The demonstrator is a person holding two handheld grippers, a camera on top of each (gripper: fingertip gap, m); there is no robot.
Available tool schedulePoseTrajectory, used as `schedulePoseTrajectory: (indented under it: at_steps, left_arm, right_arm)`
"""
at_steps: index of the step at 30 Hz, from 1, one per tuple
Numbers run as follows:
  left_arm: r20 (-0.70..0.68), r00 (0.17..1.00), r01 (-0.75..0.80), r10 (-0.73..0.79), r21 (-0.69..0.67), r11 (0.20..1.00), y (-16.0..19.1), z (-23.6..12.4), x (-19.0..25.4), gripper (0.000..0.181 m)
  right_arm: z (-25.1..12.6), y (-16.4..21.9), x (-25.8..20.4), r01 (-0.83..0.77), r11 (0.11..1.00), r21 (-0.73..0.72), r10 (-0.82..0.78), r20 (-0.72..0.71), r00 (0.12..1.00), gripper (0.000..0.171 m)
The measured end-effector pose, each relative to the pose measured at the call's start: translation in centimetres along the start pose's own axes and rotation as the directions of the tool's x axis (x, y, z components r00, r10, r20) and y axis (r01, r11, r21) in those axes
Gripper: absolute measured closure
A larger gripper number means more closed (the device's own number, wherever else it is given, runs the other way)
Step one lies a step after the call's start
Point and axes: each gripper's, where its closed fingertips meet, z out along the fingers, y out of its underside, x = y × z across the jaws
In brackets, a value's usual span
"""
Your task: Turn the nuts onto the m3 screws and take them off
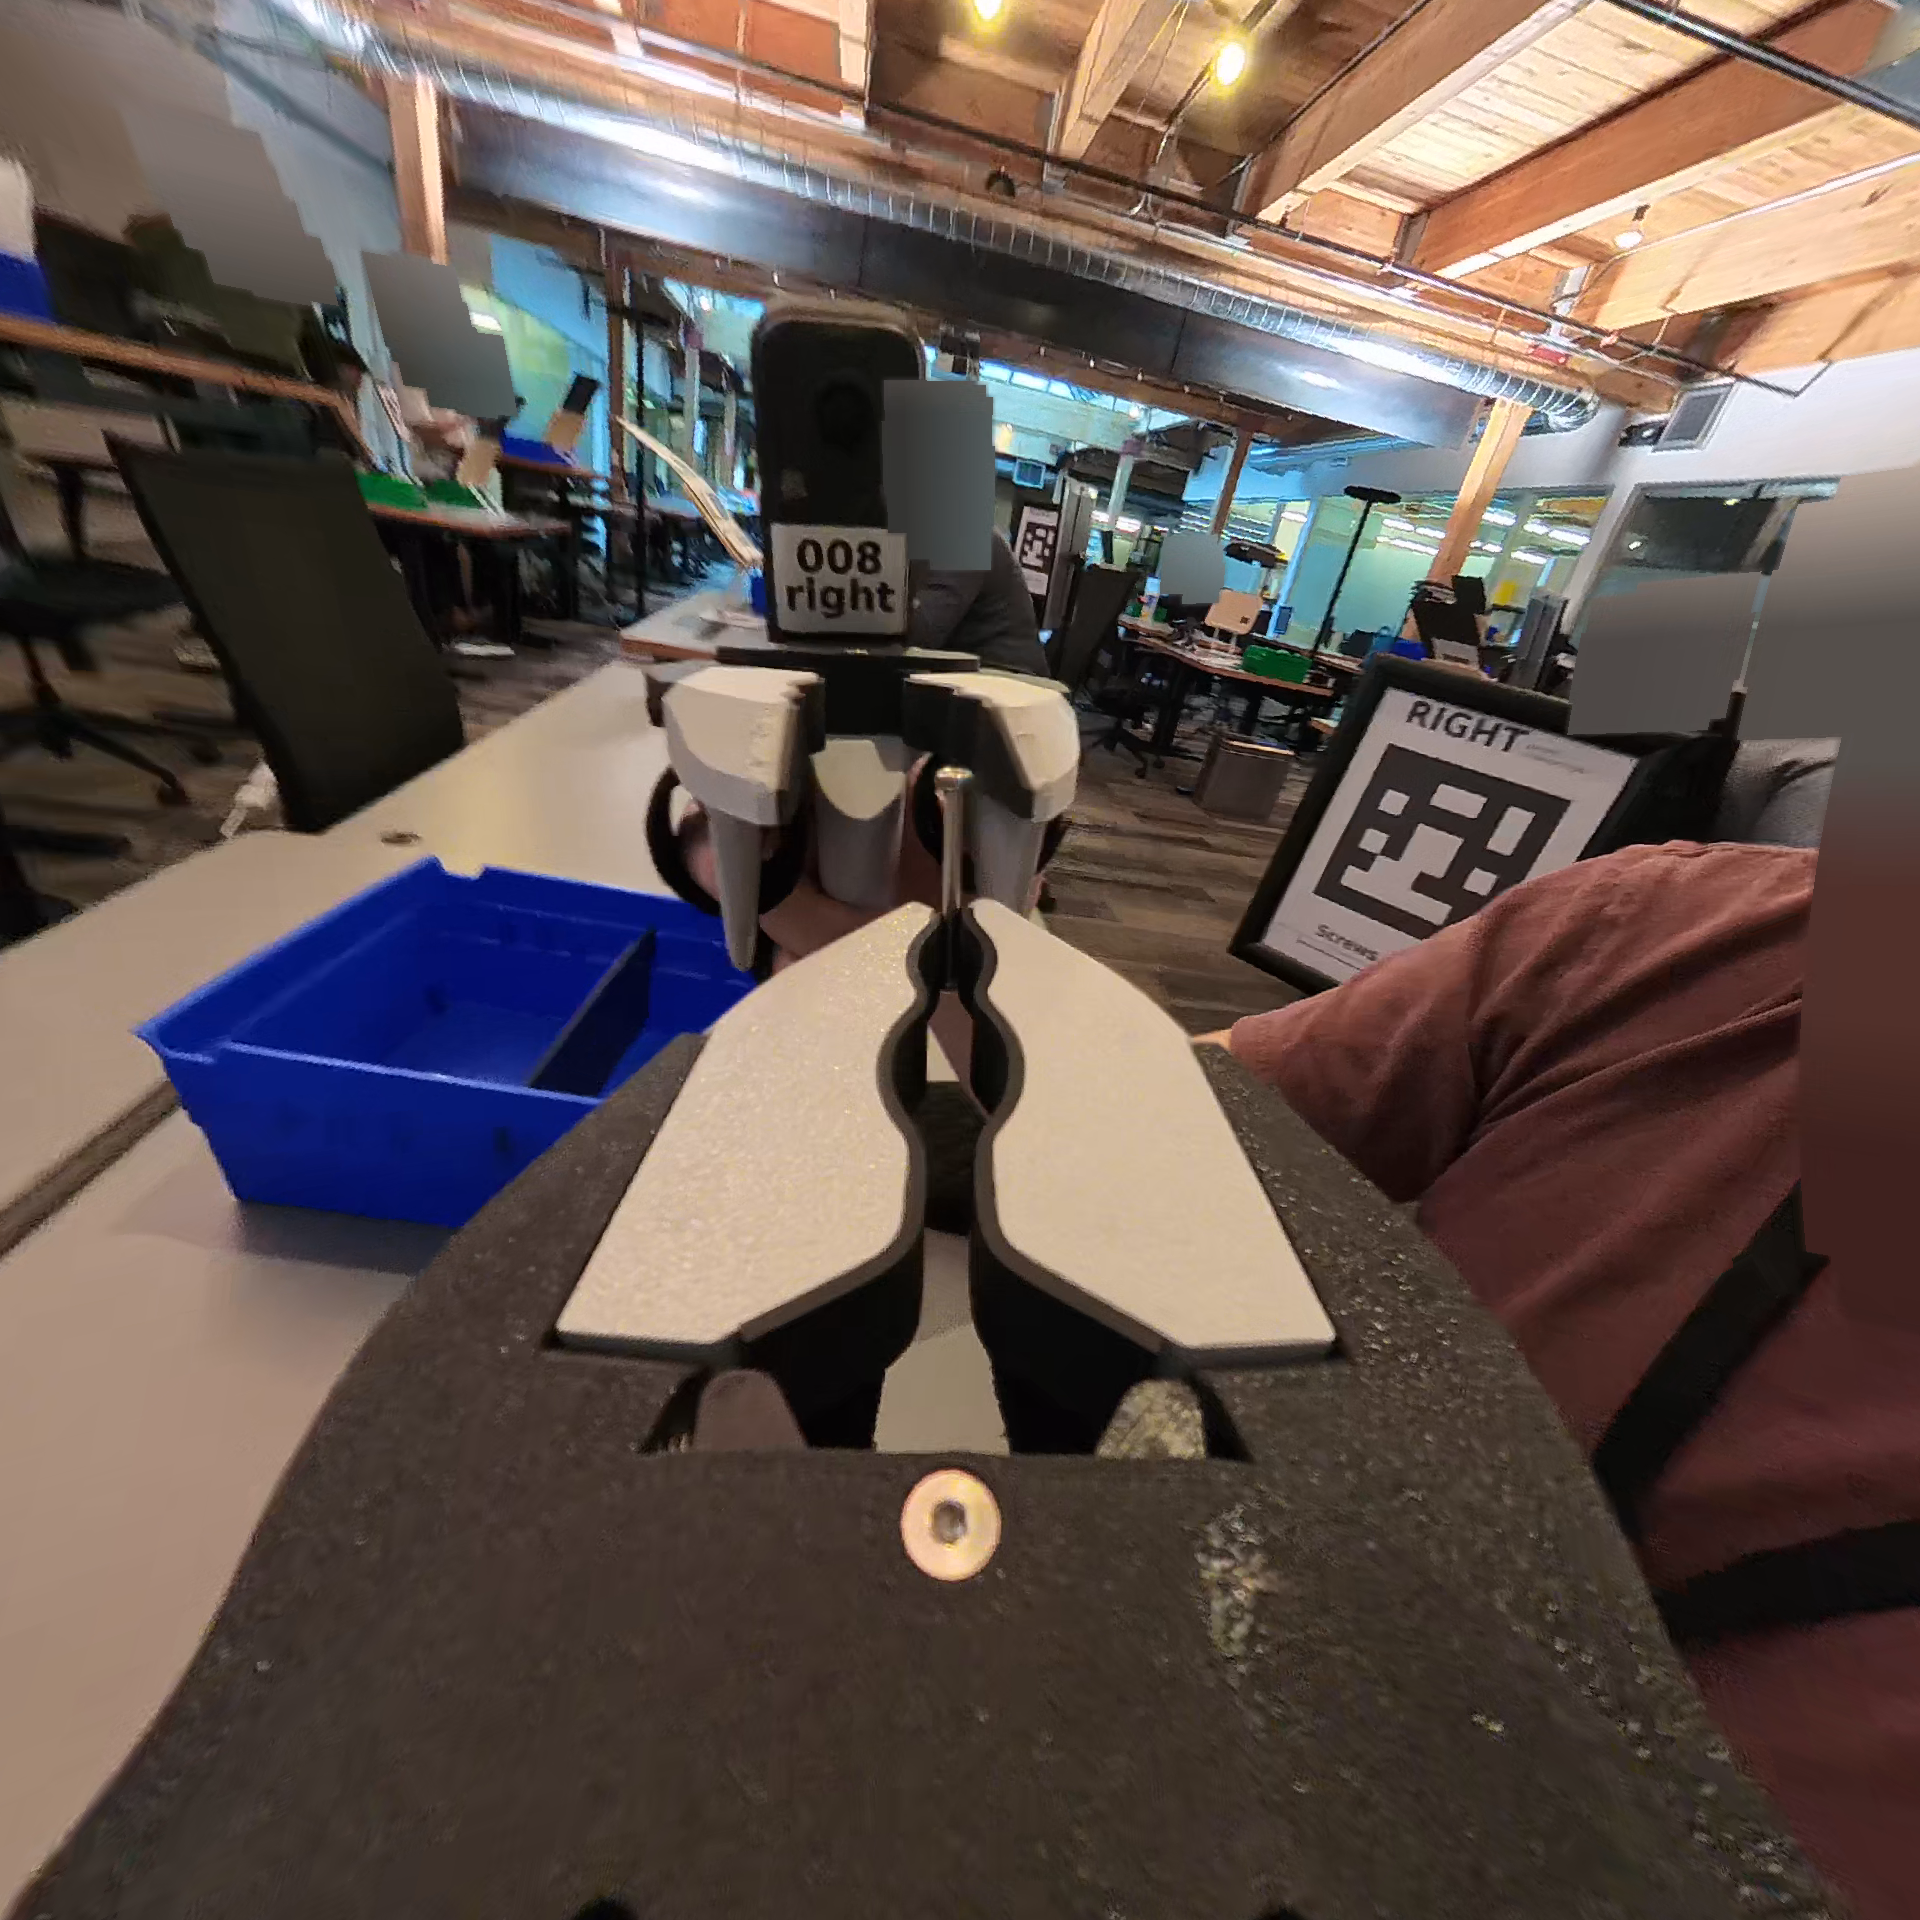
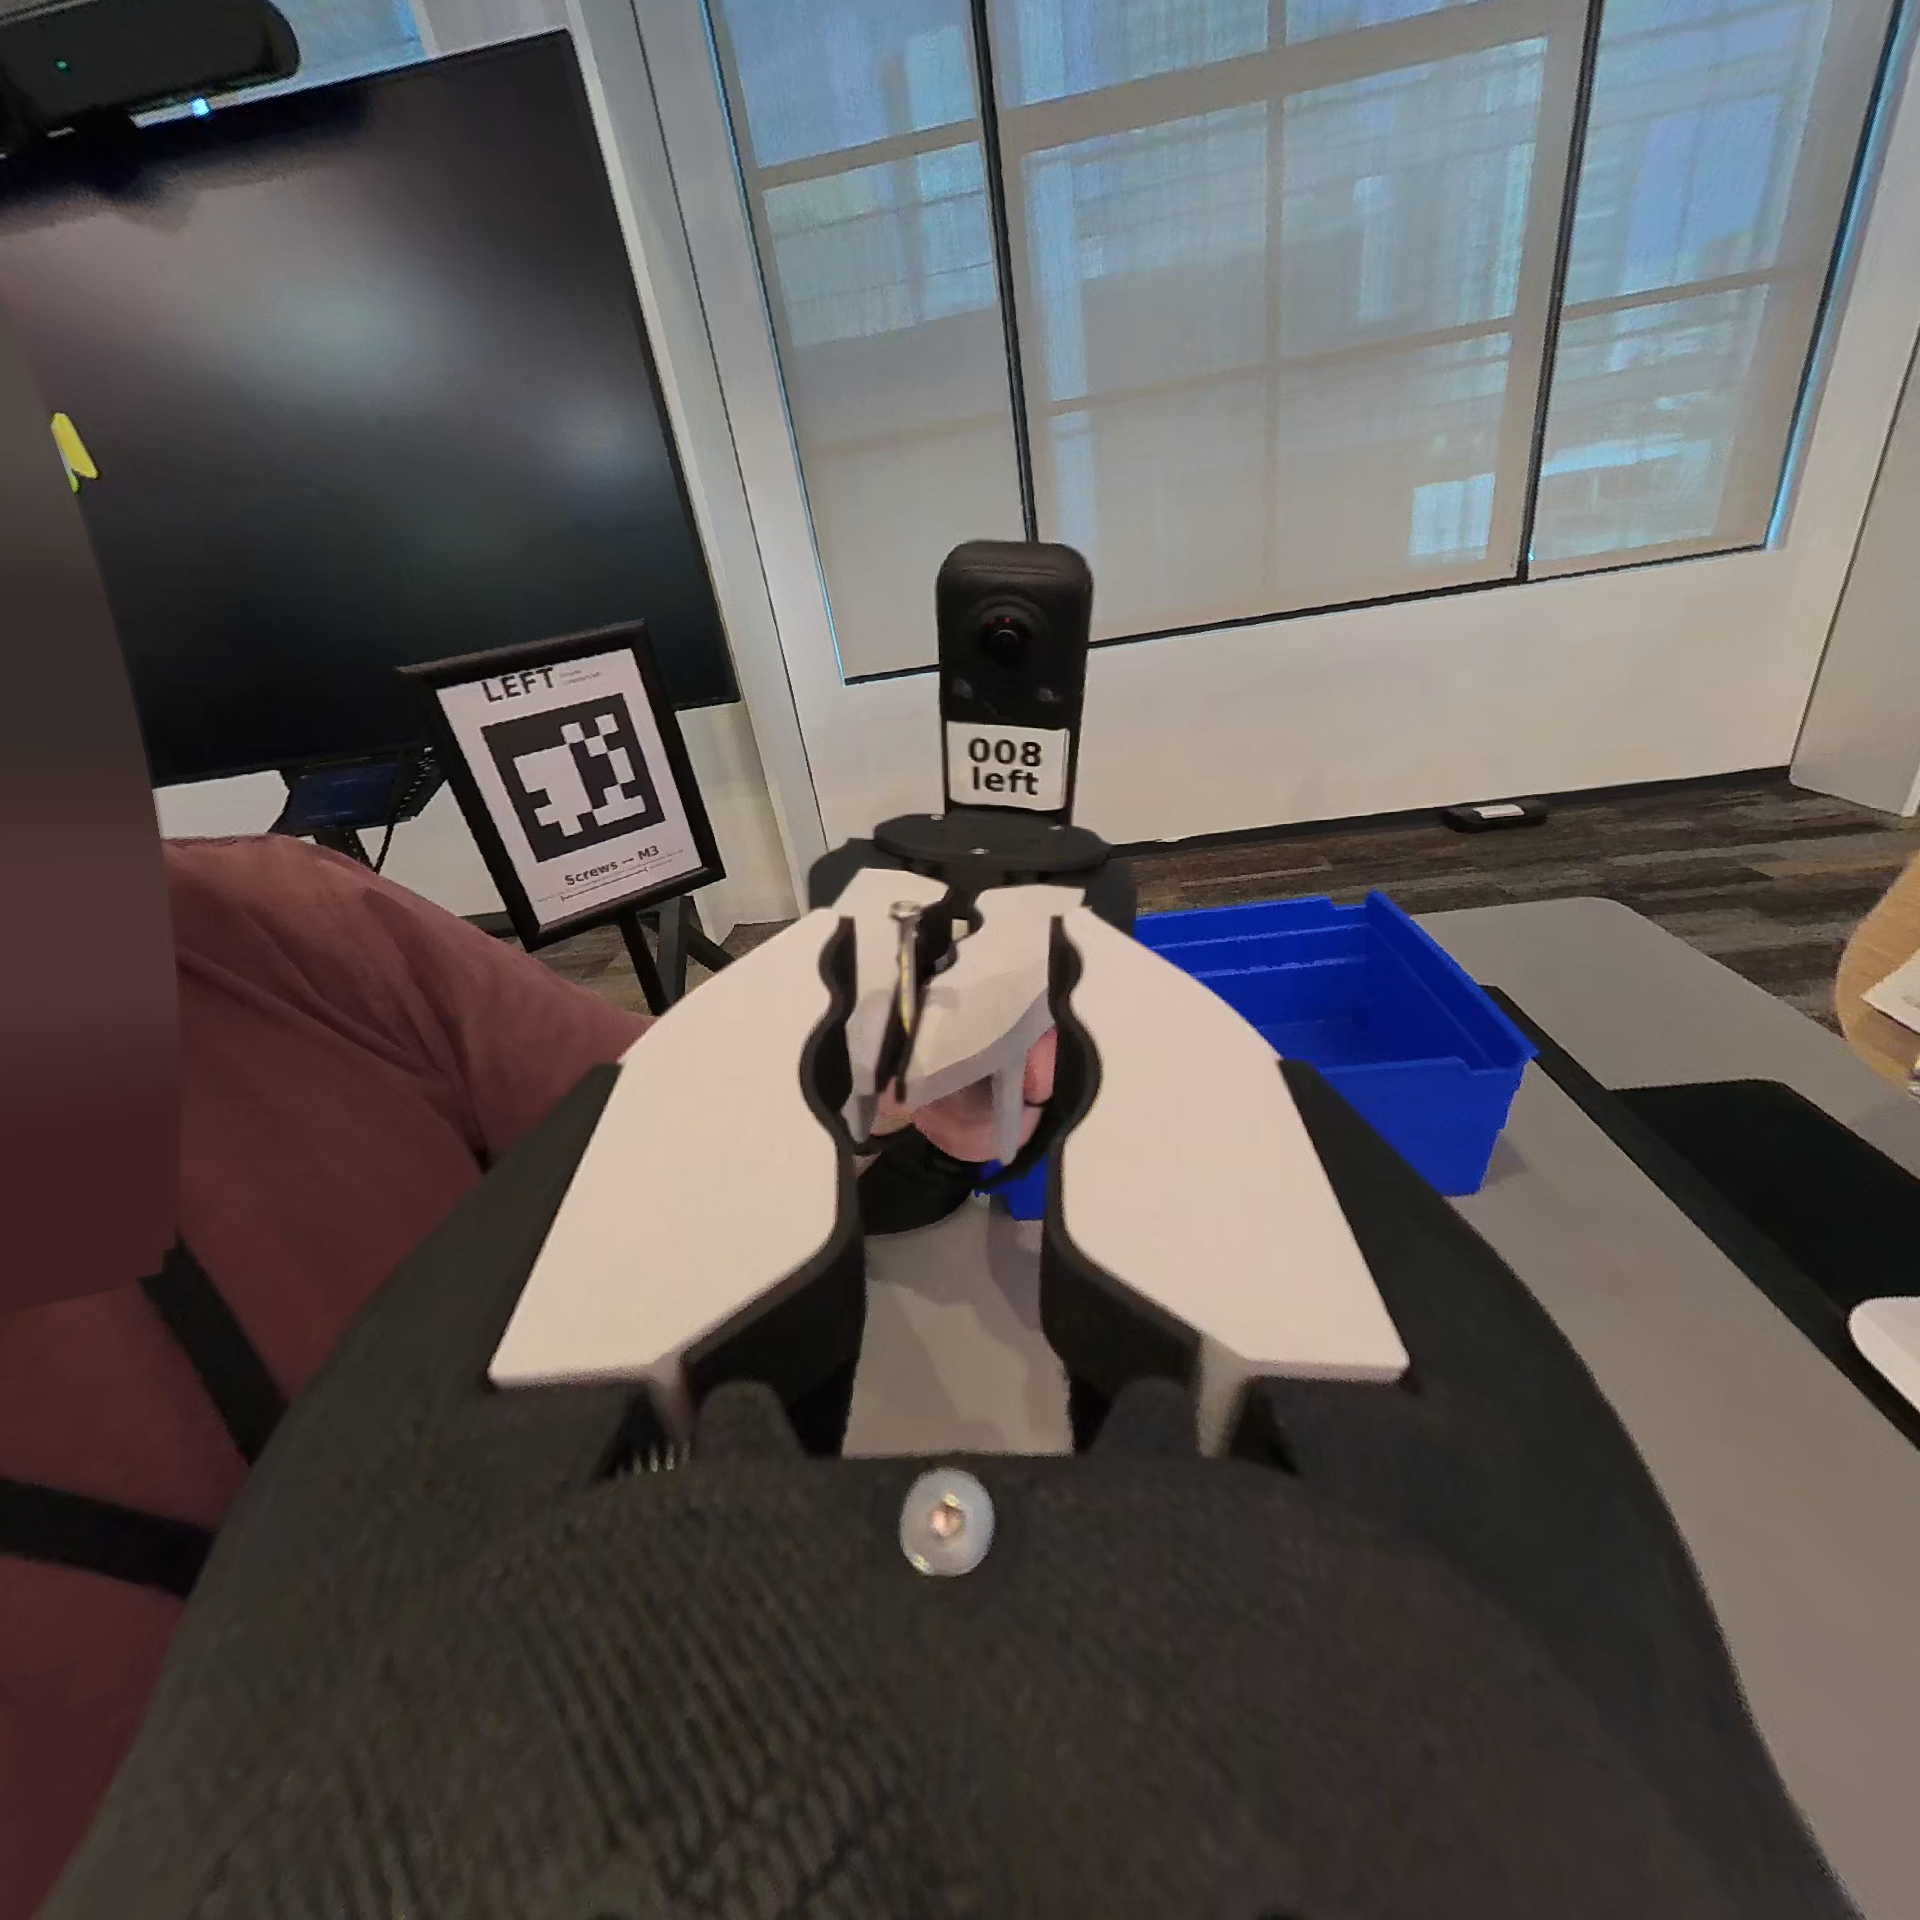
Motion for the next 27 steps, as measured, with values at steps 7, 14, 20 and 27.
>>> schedulePoseTrajectory:
  at_steps: [7,14,20,27]
  left_arm:
    - [0.046,0.987,-0.154,0.154,0.000,0.988,-0.13,0.07,0.26,0.180]
    - [0.041,0.988,-0.146,0.146,-0.019,0.989,0.26,0.43,0.39,0.179]
    - [0.042,0.988,-0.148,0.149,-0.009,0.989,-0.07,0.23,0.52,0.179]
    - [0.029,0.990,-0.139,0.139,-0.004,0.990,-0.11,0.25,0.69,0.179]
  right_arm:
    - [0.34,-0.46,-1.00,0.207,0.978,-0.027,-0.209,-0.077,0.975,0.136]
    - [0.76,-0.12,-0.75,0.231,0.971,-0.056,-0.236,-0.113,0.965,0.136]
    - [0.19,-0.51,-0.29,0.200,0.979,-0.034,-0.203,-0.119,0.972,0.137]
    - [0.11,-0.60,-0.85,0.205,0.978,-0.033,-0.207,-0.090,0.974,0.137]
